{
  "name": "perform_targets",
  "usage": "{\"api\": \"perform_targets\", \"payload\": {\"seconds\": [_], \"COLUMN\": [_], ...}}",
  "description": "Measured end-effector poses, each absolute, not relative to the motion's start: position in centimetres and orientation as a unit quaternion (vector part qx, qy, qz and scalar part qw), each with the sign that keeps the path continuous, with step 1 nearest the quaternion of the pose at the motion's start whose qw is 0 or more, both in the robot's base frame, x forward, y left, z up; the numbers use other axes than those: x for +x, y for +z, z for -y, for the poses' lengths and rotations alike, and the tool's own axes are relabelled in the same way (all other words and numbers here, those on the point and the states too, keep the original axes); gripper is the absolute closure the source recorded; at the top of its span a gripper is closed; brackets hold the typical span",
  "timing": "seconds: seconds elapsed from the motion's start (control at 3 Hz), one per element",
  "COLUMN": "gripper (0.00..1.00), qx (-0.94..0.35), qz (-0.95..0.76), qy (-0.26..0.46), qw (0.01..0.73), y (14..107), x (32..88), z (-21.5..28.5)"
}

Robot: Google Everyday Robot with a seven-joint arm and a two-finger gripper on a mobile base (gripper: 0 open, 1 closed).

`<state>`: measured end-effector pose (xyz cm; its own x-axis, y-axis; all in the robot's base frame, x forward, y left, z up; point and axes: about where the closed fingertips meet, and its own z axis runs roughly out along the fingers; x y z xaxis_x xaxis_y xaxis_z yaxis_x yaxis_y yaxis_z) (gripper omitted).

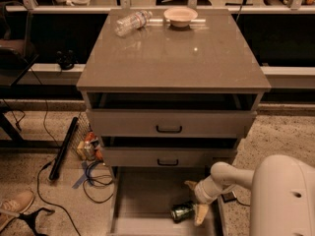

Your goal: Pick green can from bottom drawer and place on counter

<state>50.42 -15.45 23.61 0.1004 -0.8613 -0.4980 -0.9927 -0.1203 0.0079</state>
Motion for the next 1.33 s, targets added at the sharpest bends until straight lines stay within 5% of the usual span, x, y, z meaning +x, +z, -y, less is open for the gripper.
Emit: {"api": "perform_targets", "payload": {"seconds": [1.0,1.33], "gripper": [0.0,0.16], "qx": [-0.743,-0.74], "qz": [-0.611,-0.616], "qy": [0.2,0.204], "qw": [0.184,0.175], "y": [15.6,13.7], "x": [51.2,51.1], "z": [12.0,12.3]}}
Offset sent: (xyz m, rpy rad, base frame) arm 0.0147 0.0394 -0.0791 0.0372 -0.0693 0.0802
